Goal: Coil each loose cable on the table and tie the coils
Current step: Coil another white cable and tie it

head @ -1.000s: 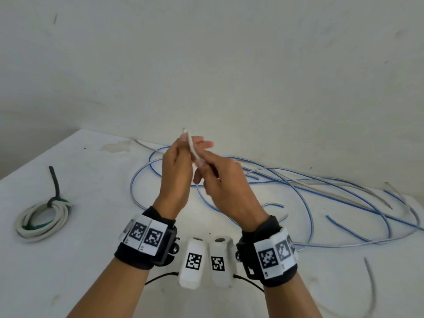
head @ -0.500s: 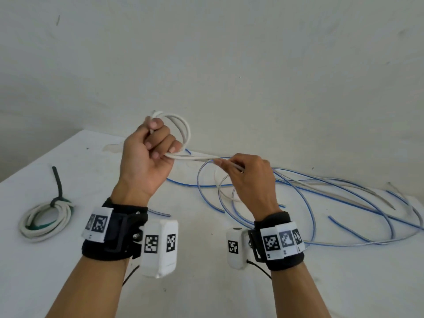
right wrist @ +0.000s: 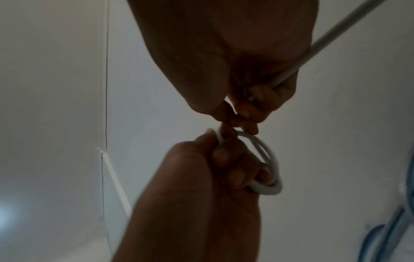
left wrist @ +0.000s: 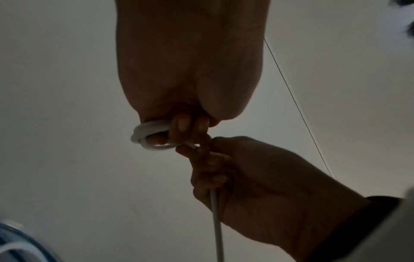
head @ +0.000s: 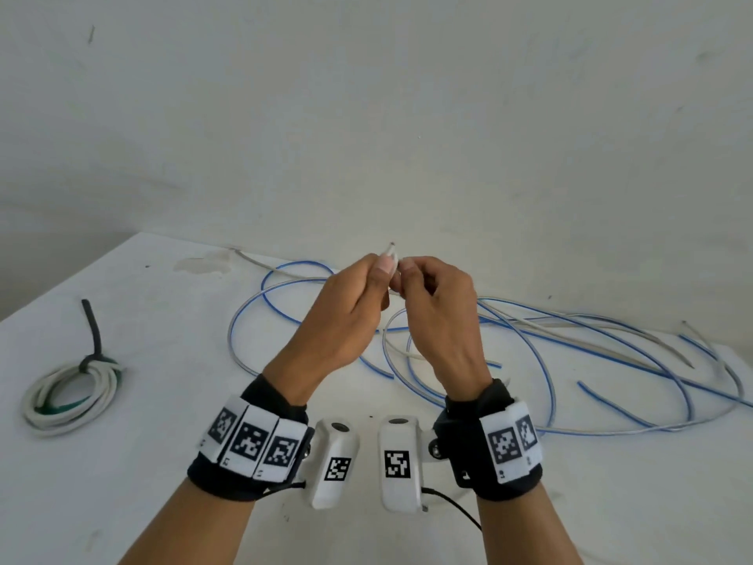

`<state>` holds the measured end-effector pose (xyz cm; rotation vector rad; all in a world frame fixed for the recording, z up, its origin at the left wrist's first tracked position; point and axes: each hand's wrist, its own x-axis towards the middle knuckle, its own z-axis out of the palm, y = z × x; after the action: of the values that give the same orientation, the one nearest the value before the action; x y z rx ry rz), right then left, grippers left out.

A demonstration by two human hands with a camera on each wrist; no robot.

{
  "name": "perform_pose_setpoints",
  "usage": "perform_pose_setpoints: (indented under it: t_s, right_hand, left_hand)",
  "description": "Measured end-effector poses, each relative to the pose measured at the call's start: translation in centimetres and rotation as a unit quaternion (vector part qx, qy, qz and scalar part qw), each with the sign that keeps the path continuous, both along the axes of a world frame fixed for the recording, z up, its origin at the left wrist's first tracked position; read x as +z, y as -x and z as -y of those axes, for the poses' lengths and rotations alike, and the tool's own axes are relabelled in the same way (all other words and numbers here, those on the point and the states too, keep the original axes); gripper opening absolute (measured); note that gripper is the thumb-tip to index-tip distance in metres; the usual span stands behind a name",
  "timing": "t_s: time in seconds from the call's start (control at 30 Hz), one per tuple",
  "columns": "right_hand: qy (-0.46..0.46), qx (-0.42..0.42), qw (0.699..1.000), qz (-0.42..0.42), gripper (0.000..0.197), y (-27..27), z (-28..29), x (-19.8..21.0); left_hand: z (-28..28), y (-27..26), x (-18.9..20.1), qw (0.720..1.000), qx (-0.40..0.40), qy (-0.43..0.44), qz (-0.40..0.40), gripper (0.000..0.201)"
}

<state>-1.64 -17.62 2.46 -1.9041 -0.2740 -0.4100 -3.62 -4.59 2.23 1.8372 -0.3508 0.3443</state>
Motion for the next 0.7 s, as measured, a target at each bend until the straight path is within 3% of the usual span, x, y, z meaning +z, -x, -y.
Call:
perform_pose_setpoints:
  t_s: [0.13,0.3,0.4,0.5,0.6,0.7]
  right_hand:
    - [-0.008,0.055,0.998,-0.005,0.029,0.8,0.1,0.8]
    - [-0.044,0.052,0.998,0.009,0.022,1.1,0.1,1.0]
    - [-0.046,0.070,0.996,0.031,0.023,1.4,-0.5,0.9]
    - [-0.044,0.109,0.992,0.043,0.024,1.8,-1.4,0.8]
    - [0.006,0.146,0.987,0.061,0.023,2.4,-2.8,0.4]
    - [0.048,0.160,0.984,0.062,0.021,2.2,-3.4,-0.3]
  left_hand:
    - [0.1,0.2,0.0,0.994,0.066,-0.067,0.059,0.036]
    - [0.0,-0.4,-1.0,0.984,0.092,-0.127,0.080,0.029]
    - [-0.3,-0.5,-0.8,0.994,0.089,-0.048,0.033,0.033]
    - [-0.8,-1.0,-0.3,0.992,0.080,0.080,-0.054,0.051]
    - [-1.4,-1.5,0.3,0.963,0.062,0.246,-0.095,0.038]
    - [-2.5,-1.7,1.1,0.911,0.035,0.401,-0.092,0.026]
